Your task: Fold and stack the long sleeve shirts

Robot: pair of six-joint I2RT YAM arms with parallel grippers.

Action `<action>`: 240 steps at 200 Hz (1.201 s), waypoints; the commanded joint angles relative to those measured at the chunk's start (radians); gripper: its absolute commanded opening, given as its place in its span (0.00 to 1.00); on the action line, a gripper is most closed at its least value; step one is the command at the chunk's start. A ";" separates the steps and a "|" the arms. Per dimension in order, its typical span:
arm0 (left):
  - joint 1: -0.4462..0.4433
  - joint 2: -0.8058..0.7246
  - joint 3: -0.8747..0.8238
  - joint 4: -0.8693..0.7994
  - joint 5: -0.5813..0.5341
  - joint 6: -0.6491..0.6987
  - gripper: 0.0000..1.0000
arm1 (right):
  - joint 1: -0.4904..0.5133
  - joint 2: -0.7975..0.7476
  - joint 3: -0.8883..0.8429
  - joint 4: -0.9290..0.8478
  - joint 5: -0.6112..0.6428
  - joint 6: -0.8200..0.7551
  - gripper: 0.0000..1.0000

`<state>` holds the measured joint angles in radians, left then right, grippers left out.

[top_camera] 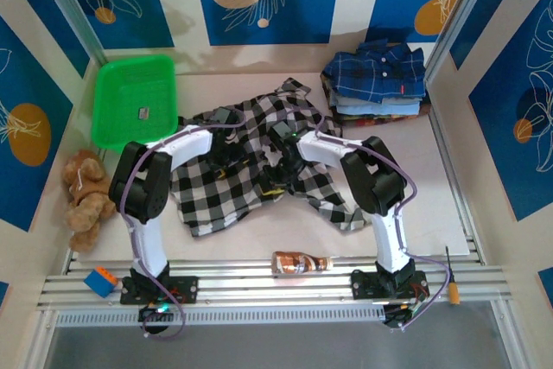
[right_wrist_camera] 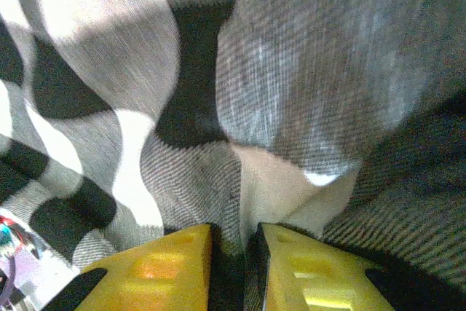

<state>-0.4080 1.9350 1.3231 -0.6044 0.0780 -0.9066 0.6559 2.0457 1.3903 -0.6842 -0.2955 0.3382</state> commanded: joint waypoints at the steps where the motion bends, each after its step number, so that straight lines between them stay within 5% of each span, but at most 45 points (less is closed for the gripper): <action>1: 0.017 0.020 -0.013 0.020 -0.007 0.007 0.73 | 0.011 -0.150 -0.114 0.004 -0.023 -0.054 0.24; 74: 0.026 0.044 0.005 0.113 0.062 0.076 0.78 | -0.001 -0.246 -0.291 -0.025 0.047 -0.072 0.24; 144: 0.004 -0.472 -0.301 -0.027 0.056 -0.047 0.90 | -0.113 -0.400 -0.229 -0.047 0.040 0.029 0.37; 240: -0.070 -0.679 -0.691 -0.054 0.052 -0.164 0.89 | -0.165 -0.025 0.094 0.024 -0.035 0.162 0.31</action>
<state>-0.4408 1.2873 0.6746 -0.6277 0.1375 -1.0218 0.4892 1.9644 1.4254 -0.6563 -0.3042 0.4492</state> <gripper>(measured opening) 0.894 0.314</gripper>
